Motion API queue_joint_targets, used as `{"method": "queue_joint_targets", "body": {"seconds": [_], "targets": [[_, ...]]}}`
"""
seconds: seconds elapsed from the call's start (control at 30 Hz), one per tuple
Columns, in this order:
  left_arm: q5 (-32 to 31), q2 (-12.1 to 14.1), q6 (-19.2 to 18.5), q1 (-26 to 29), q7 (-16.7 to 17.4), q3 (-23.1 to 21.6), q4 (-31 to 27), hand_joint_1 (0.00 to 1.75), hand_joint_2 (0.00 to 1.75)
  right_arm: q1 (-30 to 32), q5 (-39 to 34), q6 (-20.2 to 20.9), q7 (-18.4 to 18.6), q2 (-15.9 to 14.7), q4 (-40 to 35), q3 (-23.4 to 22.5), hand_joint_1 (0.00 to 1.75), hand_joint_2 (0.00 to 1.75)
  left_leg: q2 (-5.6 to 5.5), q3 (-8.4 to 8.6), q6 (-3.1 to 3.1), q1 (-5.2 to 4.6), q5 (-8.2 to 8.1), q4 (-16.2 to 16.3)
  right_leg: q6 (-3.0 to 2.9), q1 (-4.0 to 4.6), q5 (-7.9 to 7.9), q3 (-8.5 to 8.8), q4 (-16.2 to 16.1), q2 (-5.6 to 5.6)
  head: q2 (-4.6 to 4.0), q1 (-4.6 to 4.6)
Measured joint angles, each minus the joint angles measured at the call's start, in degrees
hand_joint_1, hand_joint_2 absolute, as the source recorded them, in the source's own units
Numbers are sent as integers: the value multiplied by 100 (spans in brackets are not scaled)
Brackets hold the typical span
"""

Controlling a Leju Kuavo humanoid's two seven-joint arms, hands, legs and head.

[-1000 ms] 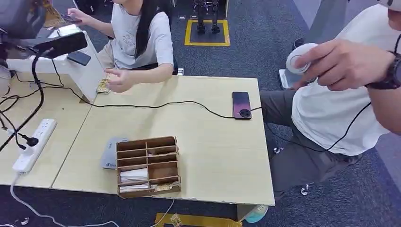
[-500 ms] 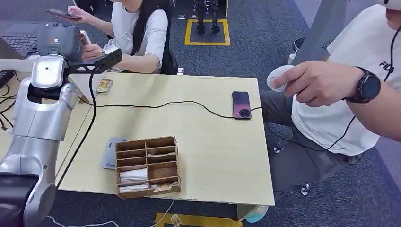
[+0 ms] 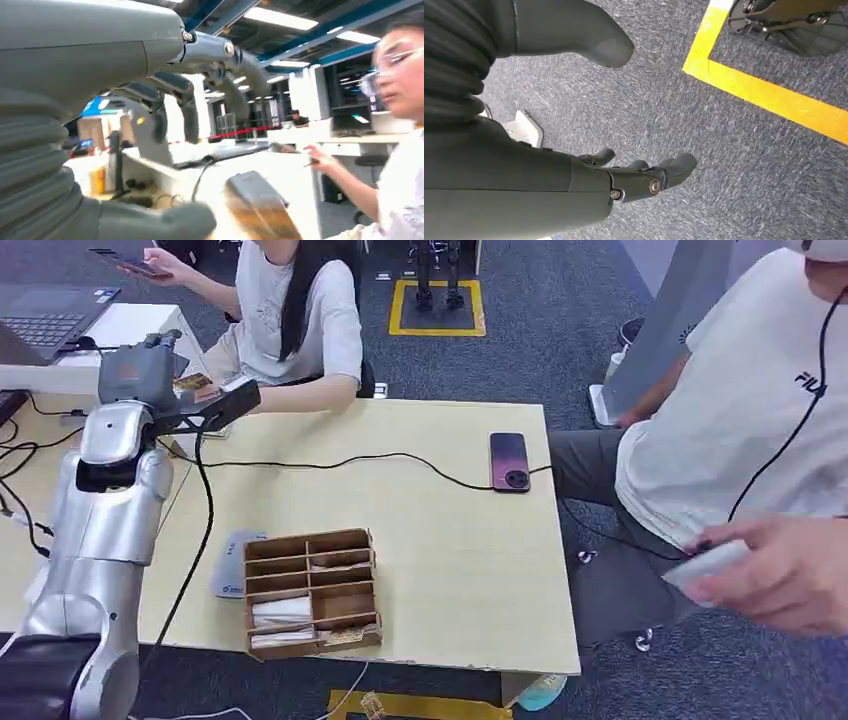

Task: Pass the card to the sensor for recognition and then transmit it.

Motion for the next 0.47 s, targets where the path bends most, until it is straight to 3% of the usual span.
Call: {"method": "queue_joint_targets", "body": {"seconds": [0.2,0.33,0.47], "targets": [[307,207,408,917,-231,1224,-539,0,175,46,131,0,26,2,0,-185,0,175,13,2,-4,0,-3,-11,-2,-1,-4,-6,2,14,0,-2],[886,208,783,2011,-680,2482,-1240,0,175,101,218,0,70,33,0,-356,0,175,39,7,-17,1,-13,-14,-15,0,-14,-15,3,41,0,-4],[1825,39,688,2970,-1070,3835,-1826,0,175,154,281,0,144,70,0,-520,0,175,41,5,-22,1,-24,-16,-12,0,-24,-17,2,42,0,-2]]}}
